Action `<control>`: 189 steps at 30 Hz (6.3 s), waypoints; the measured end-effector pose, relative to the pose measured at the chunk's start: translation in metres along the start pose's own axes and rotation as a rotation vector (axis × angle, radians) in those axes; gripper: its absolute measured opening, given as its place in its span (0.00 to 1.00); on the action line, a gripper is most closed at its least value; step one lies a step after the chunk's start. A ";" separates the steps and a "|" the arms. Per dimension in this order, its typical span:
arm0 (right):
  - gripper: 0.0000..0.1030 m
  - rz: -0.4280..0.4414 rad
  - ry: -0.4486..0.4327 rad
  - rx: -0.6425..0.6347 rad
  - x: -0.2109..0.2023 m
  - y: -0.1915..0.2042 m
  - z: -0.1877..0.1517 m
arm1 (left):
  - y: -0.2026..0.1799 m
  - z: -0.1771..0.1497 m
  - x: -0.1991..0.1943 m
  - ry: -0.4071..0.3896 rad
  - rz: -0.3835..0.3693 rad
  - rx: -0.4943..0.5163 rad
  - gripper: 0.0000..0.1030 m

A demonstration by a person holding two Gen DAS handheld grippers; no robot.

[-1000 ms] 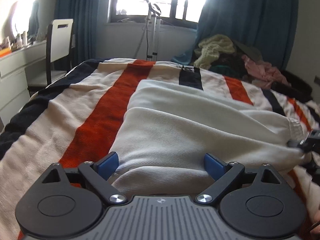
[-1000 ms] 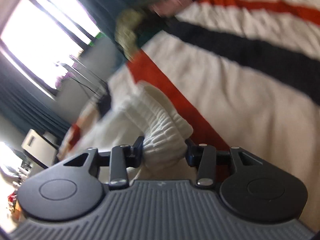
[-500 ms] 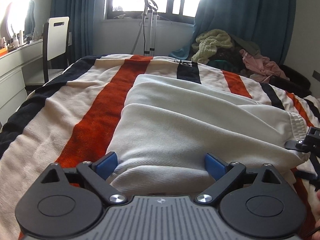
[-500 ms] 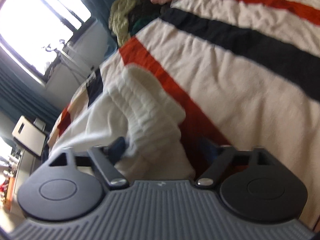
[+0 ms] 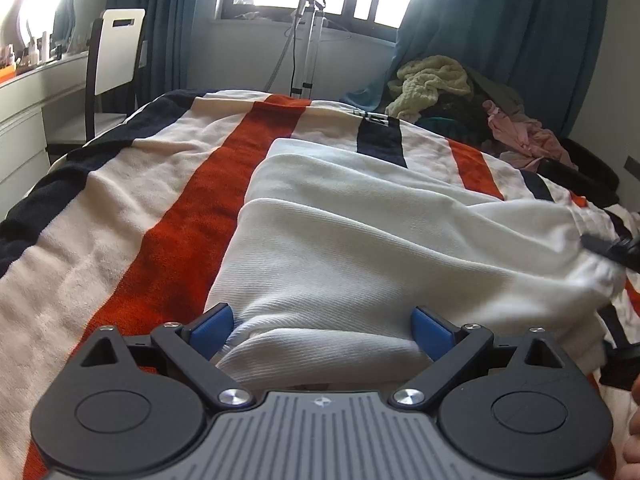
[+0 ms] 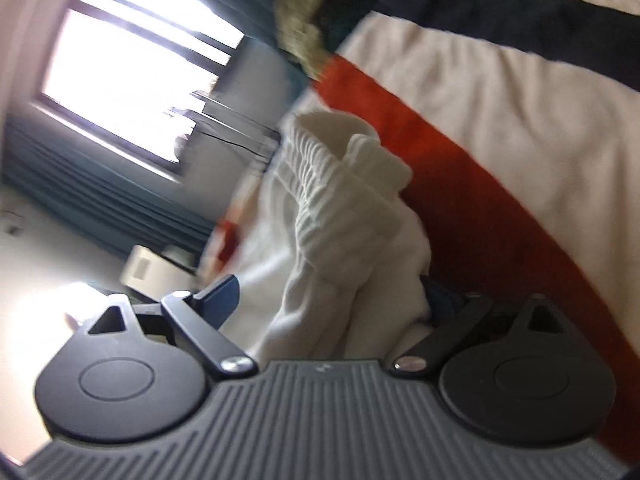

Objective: Fold clothes

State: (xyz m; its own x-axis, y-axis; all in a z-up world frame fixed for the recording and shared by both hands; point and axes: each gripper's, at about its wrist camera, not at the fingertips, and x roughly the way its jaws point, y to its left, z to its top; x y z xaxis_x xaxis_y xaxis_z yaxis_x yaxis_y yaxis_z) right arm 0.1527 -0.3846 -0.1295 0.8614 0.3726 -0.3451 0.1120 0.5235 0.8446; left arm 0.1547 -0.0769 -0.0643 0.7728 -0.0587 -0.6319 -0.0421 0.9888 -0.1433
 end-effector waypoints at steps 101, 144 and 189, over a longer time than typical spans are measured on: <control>0.35 -0.587 -0.251 -0.118 -0.162 -0.034 0.209 | -0.297 0.116 0.071 0.120 -0.575 0.273 0.75; 1.00 -0.485 -0.544 -0.730 -0.247 0.118 -0.026 | -0.151 0.007 -0.234 -0.396 -0.526 0.417 1.00; 1.00 -0.550 -0.471 -0.682 -0.205 0.085 -0.039 | -0.142 -0.003 -0.165 -0.291 -0.454 0.364 1.00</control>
State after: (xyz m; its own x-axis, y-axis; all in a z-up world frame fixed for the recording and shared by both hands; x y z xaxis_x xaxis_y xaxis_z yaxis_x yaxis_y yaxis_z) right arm -0.0334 -0.3865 -0.0030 0.9005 -0.3194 -0.2951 0.3734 0.9157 0.1485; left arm 0.0316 -0.2076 0.0581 0.8051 -0.4931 -0.3297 0.5074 0.8604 -0.0480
